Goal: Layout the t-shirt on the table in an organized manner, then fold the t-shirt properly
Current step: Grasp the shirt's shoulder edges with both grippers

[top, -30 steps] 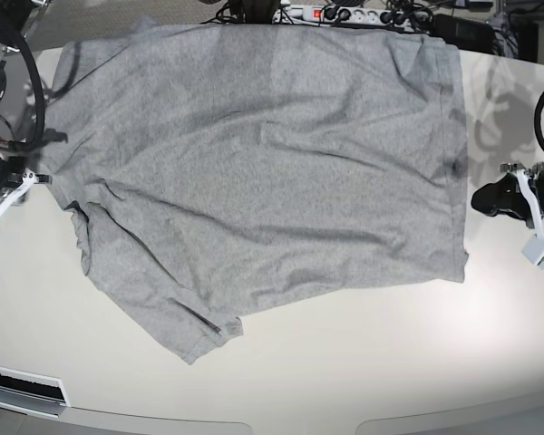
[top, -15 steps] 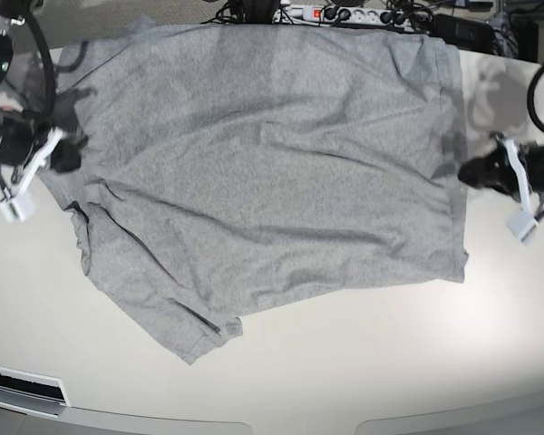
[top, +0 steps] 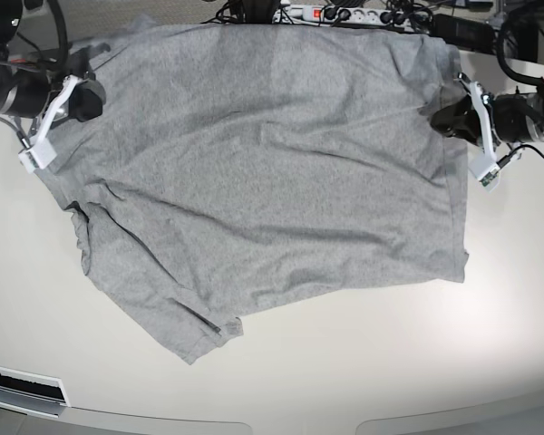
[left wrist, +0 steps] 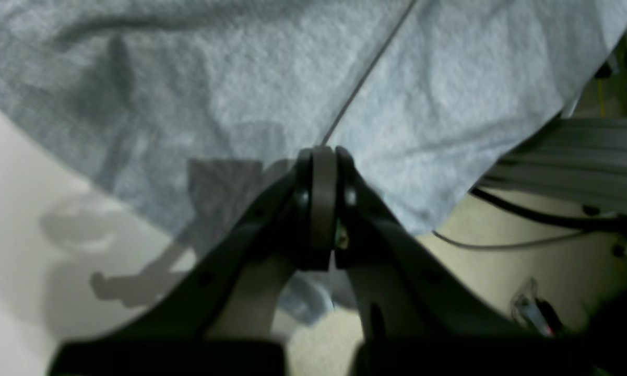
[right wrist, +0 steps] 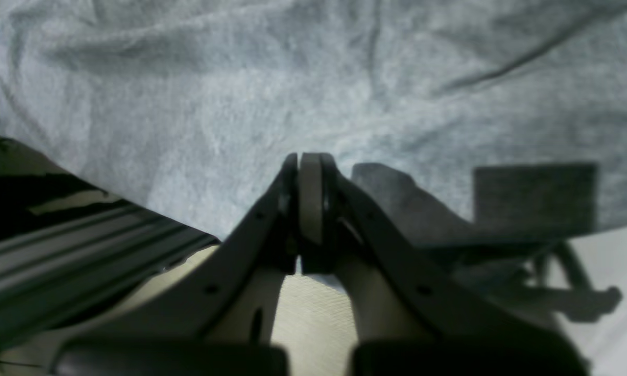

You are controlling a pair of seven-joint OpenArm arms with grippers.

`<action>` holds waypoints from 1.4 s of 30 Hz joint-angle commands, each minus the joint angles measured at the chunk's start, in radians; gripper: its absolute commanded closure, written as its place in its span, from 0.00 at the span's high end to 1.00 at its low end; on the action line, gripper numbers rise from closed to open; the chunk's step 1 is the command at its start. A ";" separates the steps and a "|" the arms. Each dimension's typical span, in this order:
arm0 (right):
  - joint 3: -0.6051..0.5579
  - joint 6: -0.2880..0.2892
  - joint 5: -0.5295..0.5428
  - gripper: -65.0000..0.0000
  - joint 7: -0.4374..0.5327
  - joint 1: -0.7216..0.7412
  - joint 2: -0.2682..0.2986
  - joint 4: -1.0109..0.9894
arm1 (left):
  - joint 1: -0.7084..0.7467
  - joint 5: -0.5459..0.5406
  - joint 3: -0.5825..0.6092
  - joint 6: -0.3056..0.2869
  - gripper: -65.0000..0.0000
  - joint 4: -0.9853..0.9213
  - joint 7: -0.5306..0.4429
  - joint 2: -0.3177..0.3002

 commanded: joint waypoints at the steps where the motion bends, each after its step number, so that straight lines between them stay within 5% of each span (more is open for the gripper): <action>1: -0.013 0.005 -0.026 0.00 0.039 0.005 0.014 0.008 | -0.001 0.015 -0.009 -0.006 0.00 0.008 -0.030 -0.006; 6: -0.127 0.005 -0.202 0.00 0.169 0.005 0.014 -0.051 | 0.001 0.078 -0.008 -0.006 0.00 -0.043 -0.058 0.047; 12: -0.198 -0.126 -0.444 0.00 0.281 0.005 0.014 -0.086 | 0.001 0.113 -0.007 -0.006 0.00 -0.137 -0.111 0.068; 19: -0.200 -0.128 -0.447 0.00 0.305 0.006 0.014 -0.114 | -0.002 0.124 -0.007 -0.006 0.00 -0.235 -0.189 0.068; 27: -0.200 -0.128 -0.446 0.00 0.347 0.025 0.014 -0.206 | -0.071 0.331 0.160 -0.001 0.00 -0.304 -0.296 0.068; 33: -0.200 -0.128 -0.446 0.00 0.339 0.025 0.014 -0.206 | -0.145 0.452 0.281 0.105 0.00 -0.355 -0.316 0.064; 42: -0.200 -0.141 -0.445 0.00 0.339 0.068 0.014 -0.205 | -0.241 0.539 0.296 0.193 0.00 -0.492 -0.377 0.024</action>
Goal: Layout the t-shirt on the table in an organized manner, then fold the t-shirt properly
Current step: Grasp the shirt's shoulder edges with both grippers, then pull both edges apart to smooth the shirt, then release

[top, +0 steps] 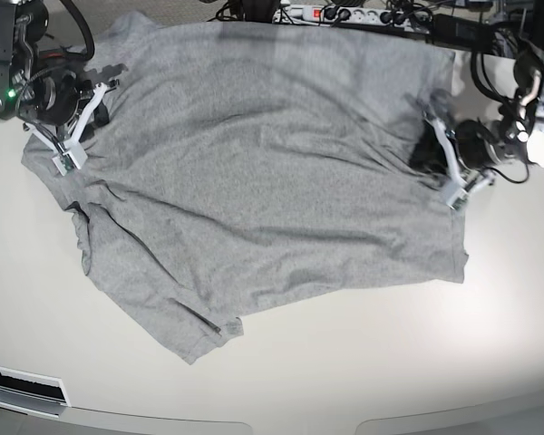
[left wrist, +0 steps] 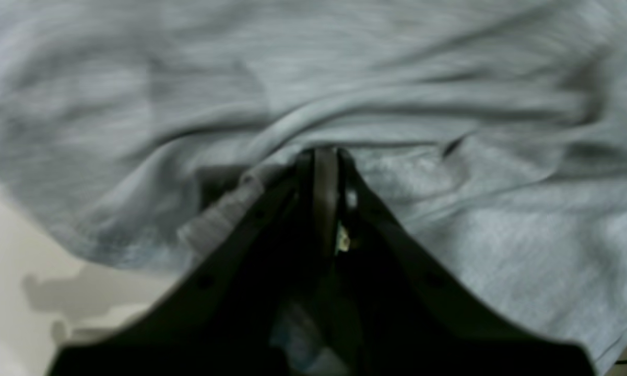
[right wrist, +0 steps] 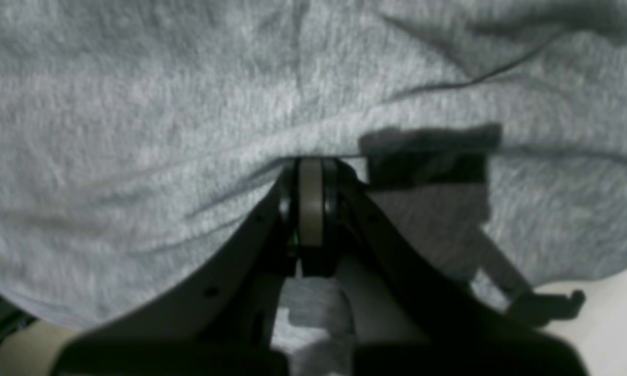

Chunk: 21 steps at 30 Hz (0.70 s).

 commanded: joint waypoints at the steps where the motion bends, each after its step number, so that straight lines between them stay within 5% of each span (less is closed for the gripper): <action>1: 0.000 -0.018 -0.010 0.00 -0.006 0.012 0.008 0.003 | 0.001 0.126 0.001 0.071 0.00 -0.039 0.101 -0.035; 13: 0.000 -0.032 -0.013 0.00 0.009 0.107 0.006 0.003 | -0.104 0.092 0.002 0.063 0.00 -0.075 0.058 -0.027; 21: 0.000 -0.108 -0.012 0.00 0.008 0.184 0.006 0.003 | -0.211 0.098 0.021 0.060 0.00 -0.075 0.090 -0.031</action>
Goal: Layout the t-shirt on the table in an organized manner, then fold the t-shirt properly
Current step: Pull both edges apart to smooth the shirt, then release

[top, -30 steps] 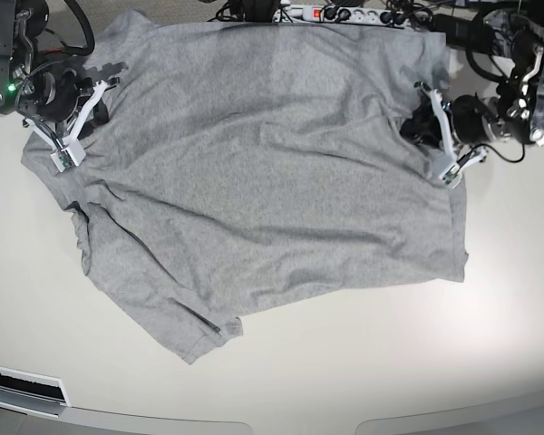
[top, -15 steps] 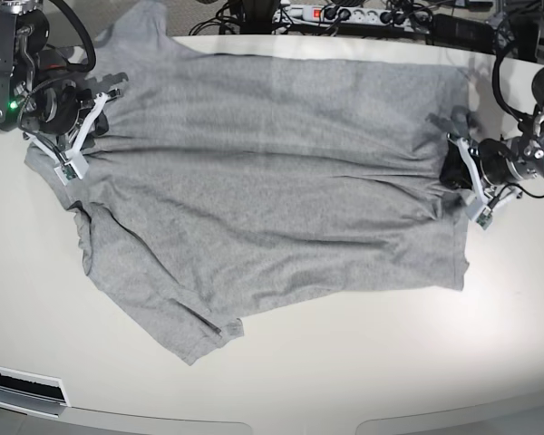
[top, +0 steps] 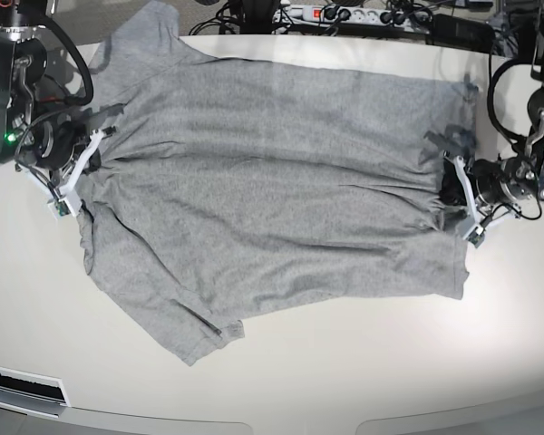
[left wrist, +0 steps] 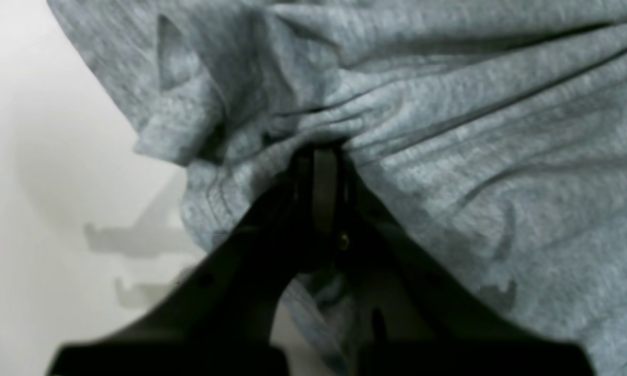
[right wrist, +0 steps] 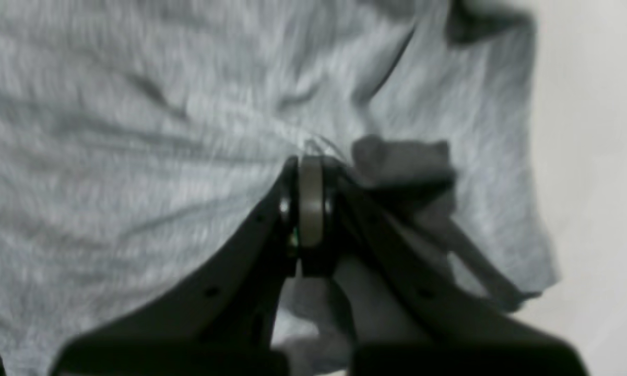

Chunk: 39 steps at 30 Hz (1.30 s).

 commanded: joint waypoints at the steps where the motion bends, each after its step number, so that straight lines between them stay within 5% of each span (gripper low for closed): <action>1: 0.005 0.000 0.010 0.00 0.003 0.032 0.015 0.014 | -0.033 -0.021 -0.006 0.011 0.00 0.006 0.034 -0.023; 5: 0.016 0.000 0.033 0.00 -0.095 0.088 0.031 0.034 | -0.093 -0.190 -0.012 -0.025 0.00 0.022 0.163 -0.060; 10: 0.155 0.058 0.212 0.00 -0.179 0.046 0.039 0.117 | -0.104 -0.401 -0.049 -0.092 0.00 0.043 0.294 -0.142; 14: 0.320 0.111 0.406 0.00 -0.244 -0.038 0.038 0.137 | -0.100 -0.529 -0.119 -0.092 0.01 0.043 0.419 -0.183; 20: 0.459 0.193 0.529 0.00 -0.271 -0.204 0.025 0.137 | -0.008 -0.689 -0.327 -0.122 0.35 0.043 0.486 -0.202; 23: 0.465 0.215 0.528 0.00 -0.270 -0.261 0.024 0.131 | 0.069 -0.716 -0.434 -0.129 0.42 0.041 0.486 -0.190; 28: 0.465 0.155 0.469 0.58 -0.206 -0.275 0.013 0.055 | 0.191 -0.725 -0.531 -0.128 0.42 0.041 0.481 -0.175; 39: 0.464 0.193 0.545 0.58 -0.157 -0.217 0.005 -0.143 | 0.320 -0.747 -0.561 -0.129 0.42 0.041 0.478 -0.147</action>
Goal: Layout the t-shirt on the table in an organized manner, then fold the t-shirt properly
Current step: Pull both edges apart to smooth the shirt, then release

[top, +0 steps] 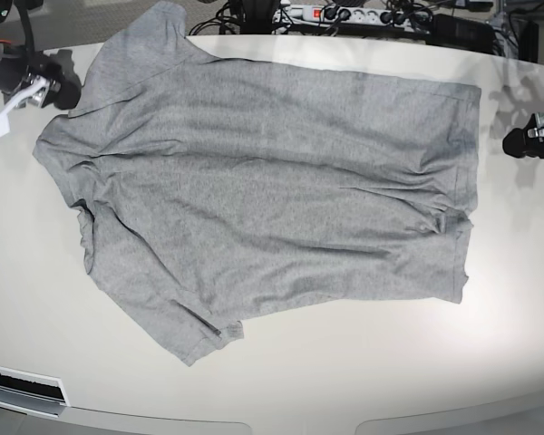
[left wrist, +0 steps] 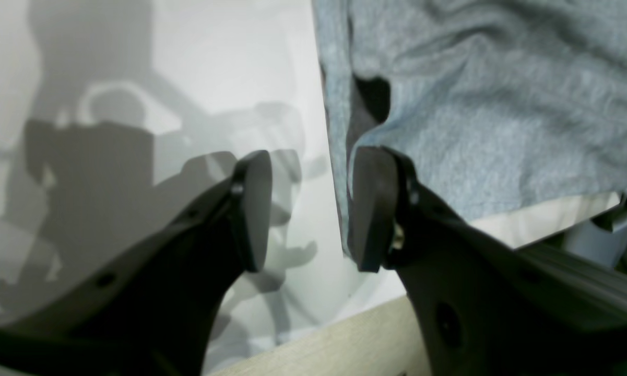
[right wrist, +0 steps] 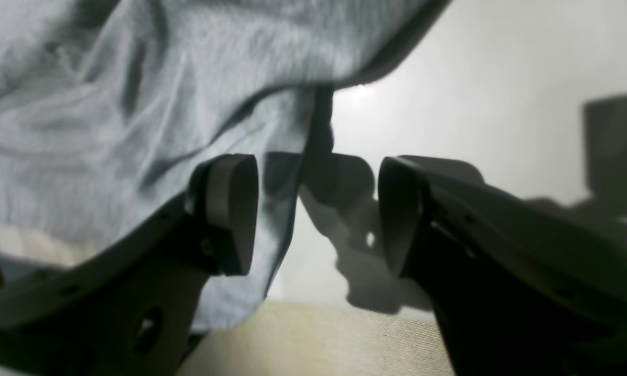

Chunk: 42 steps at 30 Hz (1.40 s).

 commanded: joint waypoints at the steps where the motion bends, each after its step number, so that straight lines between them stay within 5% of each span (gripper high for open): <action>1: 0.006 0.004 0.010 0.58 0.010 -0.003 0.018 0.011 | 0.008 -0.017 -0.010 -0.007 0.42 0.013 -0.004 -0.020; 7: 0.006 0.025 0.020 0.58 0.001 0.003 0.012 0.011 | 0.008 -0.039 -0.010 -0.011 0.42 0.013 -0.003 -0.012; 12: 0.006 0.058 0.131 0.51 -0.108 0.038 0.012 0.013 | 0.008 -0.042 -0.010 -0.011 0.42 0.013 -0.007 -0.012; 20: 0.006 0.058 0.125 0.49 -0.121 0.041 0.011 0.013 | 0.008 -0.054 -0.010 -0.011 0.42 0.013 -0.007 -0.012; 27: 0.005 0.058 0.194 0.49 -0.183 0.041 -0.050 0.013 | 0.008 -0.054 -0.010 -0.011 0.42 0.013 -0.008 -0.012; 42: 0.006 0.029 0.007 0.49 -0.129 0.041 -0.068 0.013 | 0.008 -0.054 -0.010 -0.020 0.42 0.013 -0.012 -0.012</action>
